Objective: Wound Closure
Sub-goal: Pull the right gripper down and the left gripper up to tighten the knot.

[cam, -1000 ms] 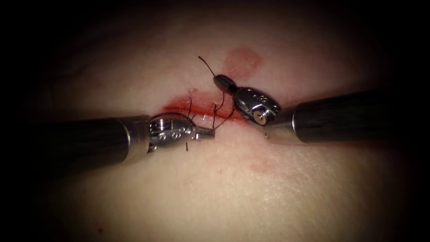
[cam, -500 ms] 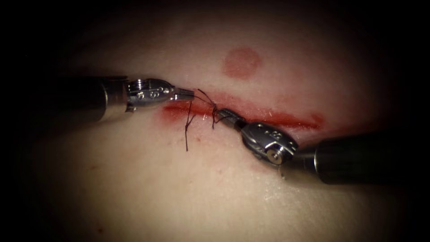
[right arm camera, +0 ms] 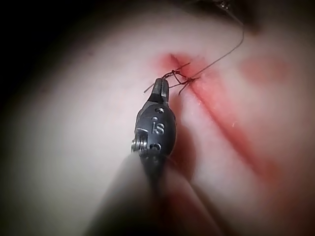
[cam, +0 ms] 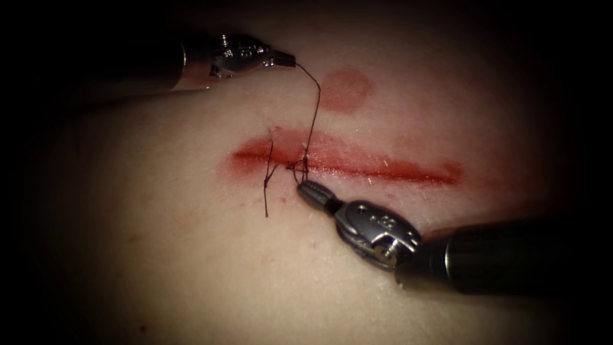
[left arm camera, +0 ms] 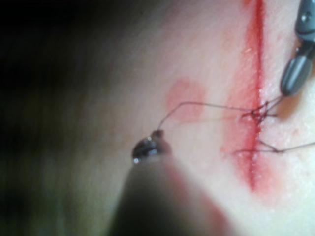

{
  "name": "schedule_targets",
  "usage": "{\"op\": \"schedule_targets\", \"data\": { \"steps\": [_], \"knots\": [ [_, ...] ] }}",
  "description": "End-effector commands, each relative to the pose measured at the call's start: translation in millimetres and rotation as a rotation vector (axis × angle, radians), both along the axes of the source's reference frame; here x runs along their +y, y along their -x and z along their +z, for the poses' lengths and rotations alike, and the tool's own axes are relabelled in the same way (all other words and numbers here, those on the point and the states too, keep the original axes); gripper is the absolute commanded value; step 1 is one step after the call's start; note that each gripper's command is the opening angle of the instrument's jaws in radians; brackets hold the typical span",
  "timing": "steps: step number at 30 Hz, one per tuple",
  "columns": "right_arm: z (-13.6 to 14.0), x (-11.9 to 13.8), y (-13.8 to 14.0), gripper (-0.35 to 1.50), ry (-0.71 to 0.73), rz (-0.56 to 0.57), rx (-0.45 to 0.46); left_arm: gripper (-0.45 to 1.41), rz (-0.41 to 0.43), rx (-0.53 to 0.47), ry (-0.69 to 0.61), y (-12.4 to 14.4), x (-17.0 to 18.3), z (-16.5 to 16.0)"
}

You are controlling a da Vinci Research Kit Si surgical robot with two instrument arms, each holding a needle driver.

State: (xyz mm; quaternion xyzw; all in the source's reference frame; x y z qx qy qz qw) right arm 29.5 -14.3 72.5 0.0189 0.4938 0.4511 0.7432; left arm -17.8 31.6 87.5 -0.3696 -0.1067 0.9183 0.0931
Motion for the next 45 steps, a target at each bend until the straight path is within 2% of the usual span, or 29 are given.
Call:
{"op": "schedule_targets", "data": {
  "steps": [1,5,13,18,22,26,34,41,45],
  "knots": [
    [0.7,-2.0,-0.9,-0.35,-0.002,-0.022,0.016,-0.45,0.002,-0.002,0.003,0.6,0.6,0.7],
    [0.9,-3.5,-1.4,-0.35,-0.005,-0.108,0.034,-0.45,-0.001,-0.002,0.002,1.1,1.7,0.8],
    [-0.1,-4.2,-1.2,-0.35,0.009,-0.281,0.066,-0.45,-0.001,0.000,0.005,1.2,2.4,1.1],
    [-1.7,-6.9,-1.8,-0.35,-0.001,-0.387,0.101,-0.45,-0.024,-0.006,0.004,1.2,4.8,1.5],
    [-2.3,-7.2,-1.7,-0.35,0.004,-0.396,0.100,-0.45,-0.063,-0.018,0.007,1.7,7.4,1.8],
    [-1.9,-6.1,-0.3,-0.35,0.012,-0.385,0.073,-0.45,-0.134,-0.049,0.043,2.8,11.1,2.5],
    [-1.6,-6.3,1.5,-0.35,0.018,-0.375,0.055,-0.45,-0.178,-0.050,0.076,3.7,14.4,3.4],
    [-1.3,-6.2,1.3,-0.35,0.019,-0.373,0.054,-0.45,-0.168,-0.047,0.086,4.1,12.5,3.5],
    [-1.4,-6.1,1.3,-0.35,0.017,-0.372,0.054,-0.45,-0.148,-0.056,0.085,3.1,9.2,2.3]
  ]
}}
